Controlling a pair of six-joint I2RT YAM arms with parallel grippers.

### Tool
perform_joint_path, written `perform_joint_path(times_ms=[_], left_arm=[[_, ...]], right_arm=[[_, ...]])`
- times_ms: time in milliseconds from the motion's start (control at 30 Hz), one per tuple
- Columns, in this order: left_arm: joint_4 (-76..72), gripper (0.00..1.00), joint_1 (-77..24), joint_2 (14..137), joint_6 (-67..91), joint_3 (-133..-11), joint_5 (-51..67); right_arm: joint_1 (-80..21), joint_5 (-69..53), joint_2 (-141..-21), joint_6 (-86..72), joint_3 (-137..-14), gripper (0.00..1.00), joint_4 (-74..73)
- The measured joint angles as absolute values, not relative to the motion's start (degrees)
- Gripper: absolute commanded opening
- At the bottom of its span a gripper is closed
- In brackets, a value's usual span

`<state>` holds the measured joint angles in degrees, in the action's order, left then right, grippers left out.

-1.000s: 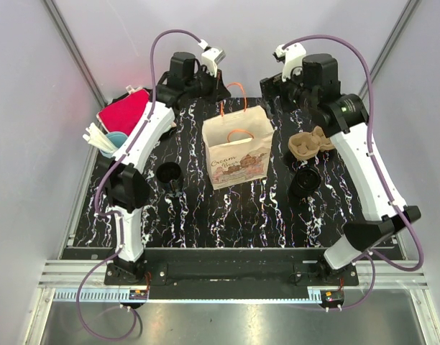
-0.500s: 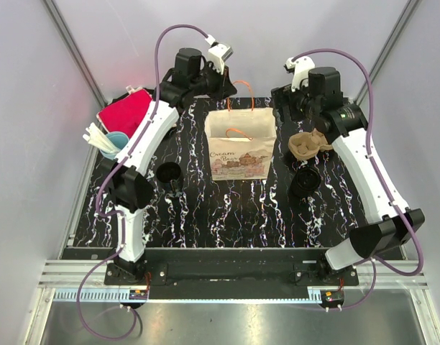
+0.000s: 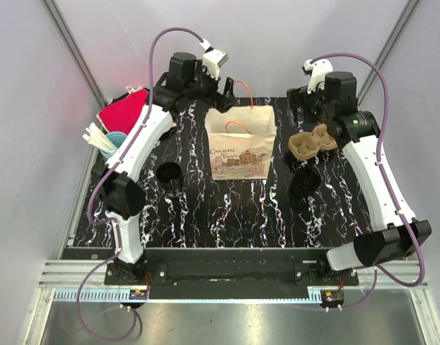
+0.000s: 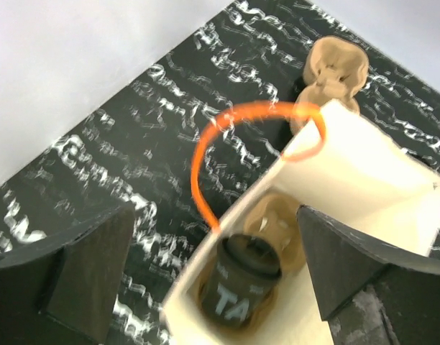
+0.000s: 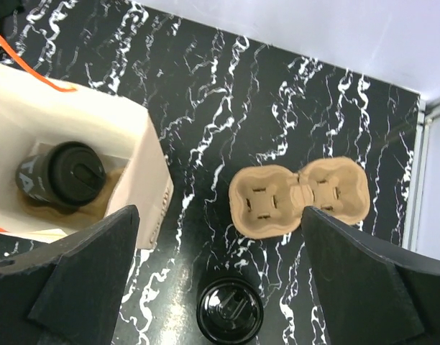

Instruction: Pack the takeout coffee

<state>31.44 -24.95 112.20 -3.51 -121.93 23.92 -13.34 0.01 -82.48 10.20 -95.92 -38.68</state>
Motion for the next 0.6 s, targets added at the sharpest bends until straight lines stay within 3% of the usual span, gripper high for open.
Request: perform_joint_path(times_ms=[400,600], left_arm=[[29.8,0.99,-11.0,77.8,-9.1,-95.5,18.5],[28.7,0.99,-5.8,69.0,-11.5,-86.6,16.6]], right_arm=[[-10.7,-3.4,-76.0,11.7,-88.0,1.0,-38.5],[-10.7,-5.8,-74.9,12.2,-85.7,1.0,-38.1]])
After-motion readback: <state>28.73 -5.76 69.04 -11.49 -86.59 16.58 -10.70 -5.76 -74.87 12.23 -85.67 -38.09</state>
